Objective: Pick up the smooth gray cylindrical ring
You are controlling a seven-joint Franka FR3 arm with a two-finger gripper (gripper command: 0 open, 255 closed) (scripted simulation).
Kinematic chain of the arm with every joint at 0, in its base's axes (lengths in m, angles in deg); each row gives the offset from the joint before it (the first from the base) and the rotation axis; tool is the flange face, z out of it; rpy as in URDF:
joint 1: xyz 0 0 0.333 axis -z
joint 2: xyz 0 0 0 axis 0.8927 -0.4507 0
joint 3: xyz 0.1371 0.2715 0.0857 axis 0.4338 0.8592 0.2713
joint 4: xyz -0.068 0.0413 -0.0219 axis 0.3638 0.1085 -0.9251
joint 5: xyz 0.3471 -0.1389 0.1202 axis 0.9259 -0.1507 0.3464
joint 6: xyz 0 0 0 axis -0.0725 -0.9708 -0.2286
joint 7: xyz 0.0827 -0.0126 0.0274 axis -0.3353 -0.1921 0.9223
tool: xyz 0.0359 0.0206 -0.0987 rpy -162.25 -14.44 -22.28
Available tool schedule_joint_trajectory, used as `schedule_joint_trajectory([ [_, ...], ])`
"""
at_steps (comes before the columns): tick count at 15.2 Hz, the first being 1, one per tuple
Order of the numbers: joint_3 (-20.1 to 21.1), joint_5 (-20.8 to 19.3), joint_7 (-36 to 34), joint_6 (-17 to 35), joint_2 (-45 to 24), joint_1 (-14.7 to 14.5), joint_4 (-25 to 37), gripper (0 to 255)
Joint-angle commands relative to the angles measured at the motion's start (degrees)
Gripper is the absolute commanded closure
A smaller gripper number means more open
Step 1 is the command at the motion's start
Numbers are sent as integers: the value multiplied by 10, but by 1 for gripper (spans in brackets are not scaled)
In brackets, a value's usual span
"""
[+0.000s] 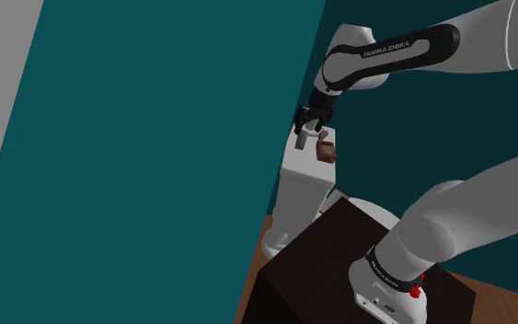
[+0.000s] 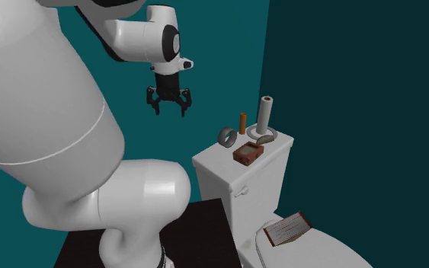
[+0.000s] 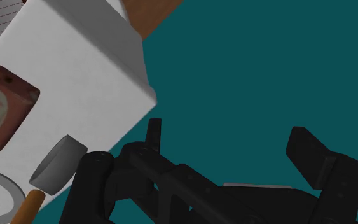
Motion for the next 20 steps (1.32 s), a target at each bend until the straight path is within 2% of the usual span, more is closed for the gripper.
schedule_joint_trajectory([
  [1,-12,1,4,36,-36,9,8,0],
  [9,-52,38,26,156,-190,31,69,0],
  [15,-69,99,60,218,-309,55,139,0],
  [20,-65,156,89,251,-405,90,213,0],
])
